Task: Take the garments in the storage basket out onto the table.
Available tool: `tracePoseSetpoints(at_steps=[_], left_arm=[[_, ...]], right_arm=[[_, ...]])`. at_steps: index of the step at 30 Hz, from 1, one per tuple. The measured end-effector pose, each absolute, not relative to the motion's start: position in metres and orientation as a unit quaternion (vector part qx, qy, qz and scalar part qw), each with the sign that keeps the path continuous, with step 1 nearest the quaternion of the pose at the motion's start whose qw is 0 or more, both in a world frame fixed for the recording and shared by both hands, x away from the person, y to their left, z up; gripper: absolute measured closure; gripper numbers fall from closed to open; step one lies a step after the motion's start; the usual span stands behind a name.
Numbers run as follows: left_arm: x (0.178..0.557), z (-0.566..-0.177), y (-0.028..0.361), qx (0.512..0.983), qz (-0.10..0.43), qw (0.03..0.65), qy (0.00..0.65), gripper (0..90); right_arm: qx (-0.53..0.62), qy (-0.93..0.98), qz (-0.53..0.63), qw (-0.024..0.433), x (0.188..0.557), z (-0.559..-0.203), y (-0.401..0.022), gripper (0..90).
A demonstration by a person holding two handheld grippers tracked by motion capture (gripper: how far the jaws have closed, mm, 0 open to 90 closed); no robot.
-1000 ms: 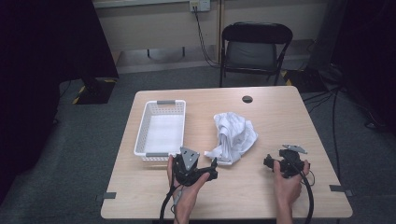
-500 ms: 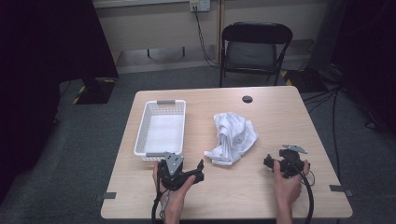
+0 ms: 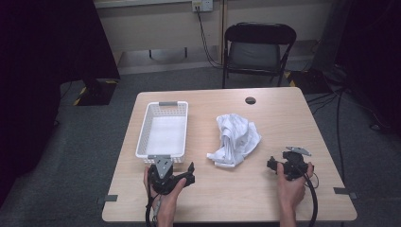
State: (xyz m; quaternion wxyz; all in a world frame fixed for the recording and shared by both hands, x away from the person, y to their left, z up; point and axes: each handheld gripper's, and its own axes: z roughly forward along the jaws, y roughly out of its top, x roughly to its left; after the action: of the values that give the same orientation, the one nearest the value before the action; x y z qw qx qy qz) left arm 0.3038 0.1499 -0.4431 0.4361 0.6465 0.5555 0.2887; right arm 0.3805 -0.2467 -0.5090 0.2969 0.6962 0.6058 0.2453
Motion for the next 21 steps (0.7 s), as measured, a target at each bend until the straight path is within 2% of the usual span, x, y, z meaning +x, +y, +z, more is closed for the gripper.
tracePoseSetpoints(at_steps=[21], left_arm=[[0.311,-0.477,0.183,0.626,0.259,0.386,0.627,0.4]], right_arm=[[0.696,0.606,0.245,0.297,0.380,-0.509,-0.247,0.0]])
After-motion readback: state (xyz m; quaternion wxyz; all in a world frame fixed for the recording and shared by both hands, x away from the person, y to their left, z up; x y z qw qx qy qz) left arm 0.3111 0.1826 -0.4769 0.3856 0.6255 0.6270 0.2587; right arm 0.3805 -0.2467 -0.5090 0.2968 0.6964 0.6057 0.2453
